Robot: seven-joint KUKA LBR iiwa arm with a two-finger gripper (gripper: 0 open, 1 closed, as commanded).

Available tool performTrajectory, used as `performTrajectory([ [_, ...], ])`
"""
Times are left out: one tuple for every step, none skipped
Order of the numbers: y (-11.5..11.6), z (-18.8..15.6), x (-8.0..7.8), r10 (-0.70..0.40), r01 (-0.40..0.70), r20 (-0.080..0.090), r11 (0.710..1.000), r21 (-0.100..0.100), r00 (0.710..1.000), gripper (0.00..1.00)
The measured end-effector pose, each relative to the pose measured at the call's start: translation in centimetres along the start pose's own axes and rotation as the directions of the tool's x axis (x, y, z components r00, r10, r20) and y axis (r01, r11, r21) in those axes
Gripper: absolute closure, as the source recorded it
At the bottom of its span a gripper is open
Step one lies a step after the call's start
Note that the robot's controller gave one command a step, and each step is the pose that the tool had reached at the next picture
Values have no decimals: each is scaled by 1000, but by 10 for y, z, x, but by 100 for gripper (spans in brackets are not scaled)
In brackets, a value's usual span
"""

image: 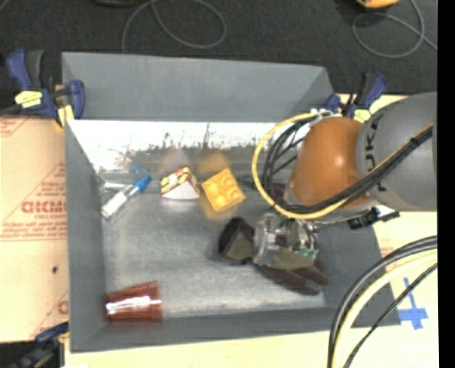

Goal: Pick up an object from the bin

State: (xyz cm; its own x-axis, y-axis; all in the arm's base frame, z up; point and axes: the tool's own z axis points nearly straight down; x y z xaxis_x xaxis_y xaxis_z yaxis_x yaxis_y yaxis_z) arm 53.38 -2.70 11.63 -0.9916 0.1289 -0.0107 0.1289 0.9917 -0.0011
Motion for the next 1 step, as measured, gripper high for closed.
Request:
performTrajectory([
  [0, -14, -1, 0, 0, 4, 1000, -1, 1000, 100],
])
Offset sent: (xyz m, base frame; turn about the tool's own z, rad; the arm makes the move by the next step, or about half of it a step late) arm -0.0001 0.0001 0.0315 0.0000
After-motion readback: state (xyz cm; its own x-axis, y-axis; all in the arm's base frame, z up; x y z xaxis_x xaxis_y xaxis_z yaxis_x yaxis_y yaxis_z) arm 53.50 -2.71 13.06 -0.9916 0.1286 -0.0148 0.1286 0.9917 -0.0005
